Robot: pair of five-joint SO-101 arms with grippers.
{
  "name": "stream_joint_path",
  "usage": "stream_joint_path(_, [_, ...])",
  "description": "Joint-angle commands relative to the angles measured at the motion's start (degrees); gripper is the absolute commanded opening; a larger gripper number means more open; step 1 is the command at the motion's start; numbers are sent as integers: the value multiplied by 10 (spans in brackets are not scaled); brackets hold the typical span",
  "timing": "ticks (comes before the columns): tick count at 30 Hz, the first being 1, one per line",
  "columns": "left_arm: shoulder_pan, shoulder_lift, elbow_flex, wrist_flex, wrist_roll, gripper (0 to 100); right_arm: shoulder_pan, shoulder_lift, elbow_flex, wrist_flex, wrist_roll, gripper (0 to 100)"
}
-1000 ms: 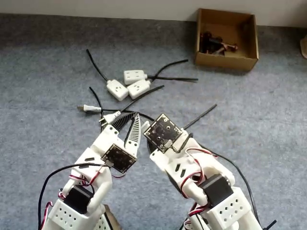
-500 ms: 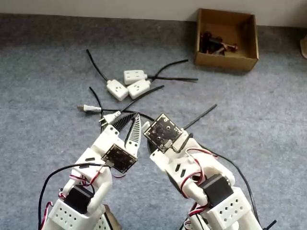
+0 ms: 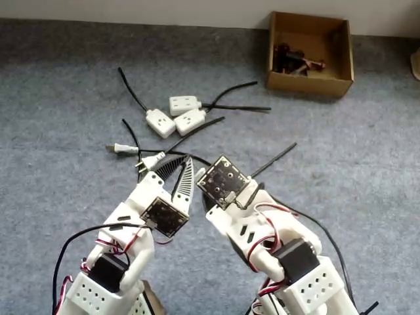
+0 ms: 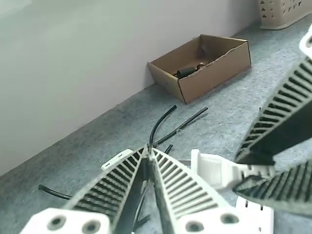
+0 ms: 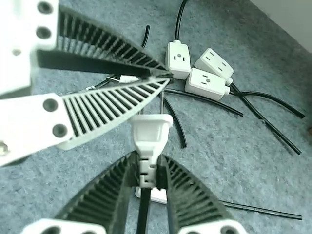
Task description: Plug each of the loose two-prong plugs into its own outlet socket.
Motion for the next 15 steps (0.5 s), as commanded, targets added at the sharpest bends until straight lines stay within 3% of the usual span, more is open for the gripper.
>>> stream_joint_path(1, [-6,-4,12,-1,3,7,10,-11,-51,19,-7,6])
stream_joint_path(15, [-6,-1,12,0,3,7,10,-11,-58,20,-7,6])
